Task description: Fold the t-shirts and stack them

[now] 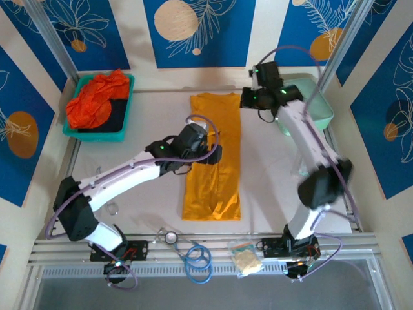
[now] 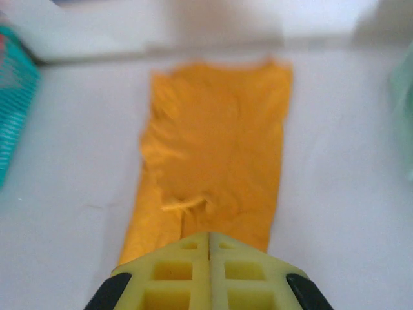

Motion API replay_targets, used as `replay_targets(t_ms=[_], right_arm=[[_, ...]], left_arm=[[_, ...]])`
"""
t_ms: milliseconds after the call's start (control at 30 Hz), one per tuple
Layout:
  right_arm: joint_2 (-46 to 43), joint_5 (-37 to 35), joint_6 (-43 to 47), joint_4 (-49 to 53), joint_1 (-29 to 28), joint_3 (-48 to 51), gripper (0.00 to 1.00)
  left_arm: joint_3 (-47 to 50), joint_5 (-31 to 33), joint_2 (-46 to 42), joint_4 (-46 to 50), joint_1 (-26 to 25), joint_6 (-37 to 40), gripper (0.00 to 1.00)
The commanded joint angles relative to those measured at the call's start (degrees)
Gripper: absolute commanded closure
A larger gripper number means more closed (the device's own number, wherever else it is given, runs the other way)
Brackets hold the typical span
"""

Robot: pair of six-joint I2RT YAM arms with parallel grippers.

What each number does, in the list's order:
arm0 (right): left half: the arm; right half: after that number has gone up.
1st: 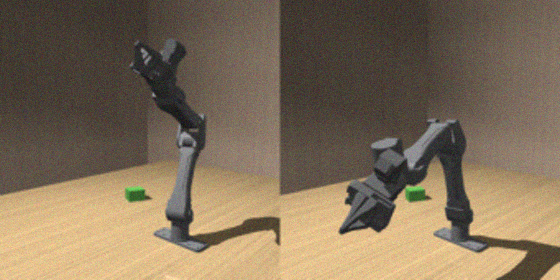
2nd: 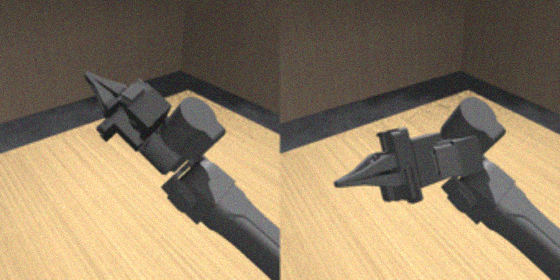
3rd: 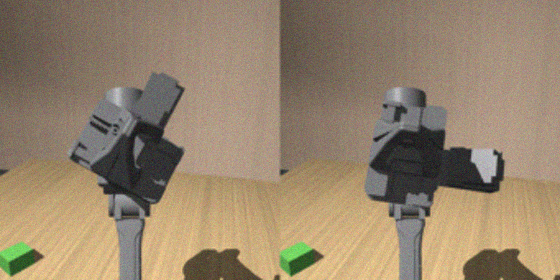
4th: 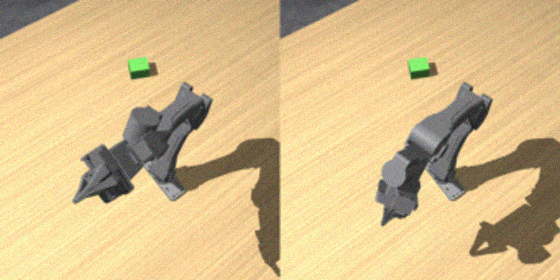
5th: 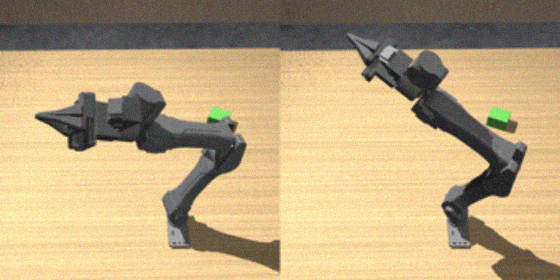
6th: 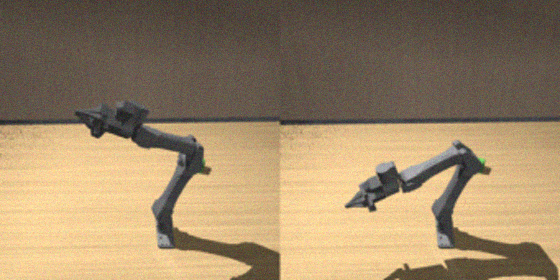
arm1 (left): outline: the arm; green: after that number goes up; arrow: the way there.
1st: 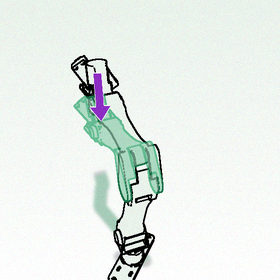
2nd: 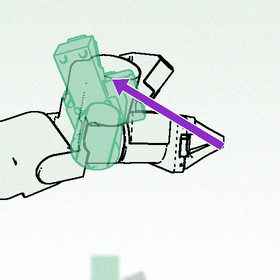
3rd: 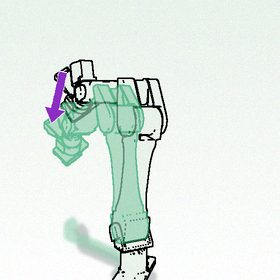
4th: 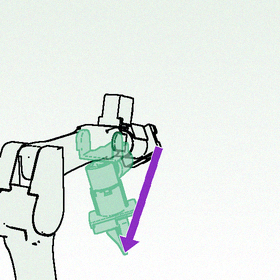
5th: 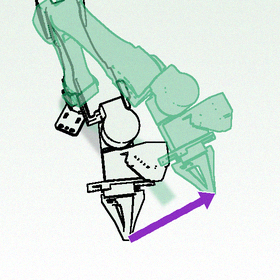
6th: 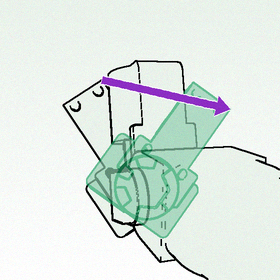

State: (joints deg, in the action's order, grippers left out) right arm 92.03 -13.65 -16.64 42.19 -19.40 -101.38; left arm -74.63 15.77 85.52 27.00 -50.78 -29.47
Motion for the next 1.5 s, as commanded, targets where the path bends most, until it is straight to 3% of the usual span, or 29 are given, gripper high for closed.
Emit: replay_targets(t_ms=[0,100,200,233,267,300,467,567,700,867,1033,1233,1467], right_arm=[[-12.77,-3.70,11.95,-8.87,-3.19,10.78,0.86],[-24.45,1.77,14.54,-11.73,-2.58,19.86,0.54],[-32.70,7.03,16.83,-11.46,-2.66,26.63,0.38],[-34.32,8.08,17.01,-10.76,-2.75,28.03,0.24],[-36.10,8.75,17.00,-9.66,-2.96,29.40,0.03],[-37.38,9.09,17.48,-8.29,-3.22,30.57,0.01],[-39.76,7.98,22.67,-2.57,-5.67,35.41,0.01],[-41.97,10.10,35.45,0.59,-11.58,39.63,0.00],[-48.52,10.21,56.62,5.54,-23.23,47.92,0.00],[-46.52,7.45,65.70,15.20,-29.18,52.60,0.01],[-42.23,3.46,66.51,5.75,-36.47,62.22,0.12],[-29.20,2.24,58.71,-2.17,-41.91,63.08,0.28],[-19.21,-2.01,56.01,-6.86,-42.88,64.19,0.33]], left_arm=[[-0.36,8.98,-4.32,-2.88,-0.37,16.14,0.01],[3.30,8.25,-9.41,-11.46,-0.37,24.46,0.01],[9.10,3.62,-14.89,-20.15,-0.28,32.92,0.01],[10.45,1.51,-16.36,-21.77,-0.30,35.60,0.01],[12.32,-0.74,-17.98,-23.34,-0.33,38.93,0.01],[14.16,-2.59,-19.54,-24.88,-0.29,42.12,0.01],[25.41,-17.44,-28.24,-27.45,-0.32,63.30,0.00],[29.31,-22.03,-33.06,-23.42,-0.32,73.33,0.07],[26.60,-24.55,-34.97,-5.95,-0.37,80.95,0.10],[26.12,-27.23,-34.80,14.47,-1.23,90.64,0.14],[30.46,-23.05,-32.16,16.19,-4.04,95.21,0.23],[32.64,-23.25,-21.98,8.22,-6.95,92.42,0.22],[32.94,-24.30,-12.16,1.80,-7.66,92.53,0.29]])
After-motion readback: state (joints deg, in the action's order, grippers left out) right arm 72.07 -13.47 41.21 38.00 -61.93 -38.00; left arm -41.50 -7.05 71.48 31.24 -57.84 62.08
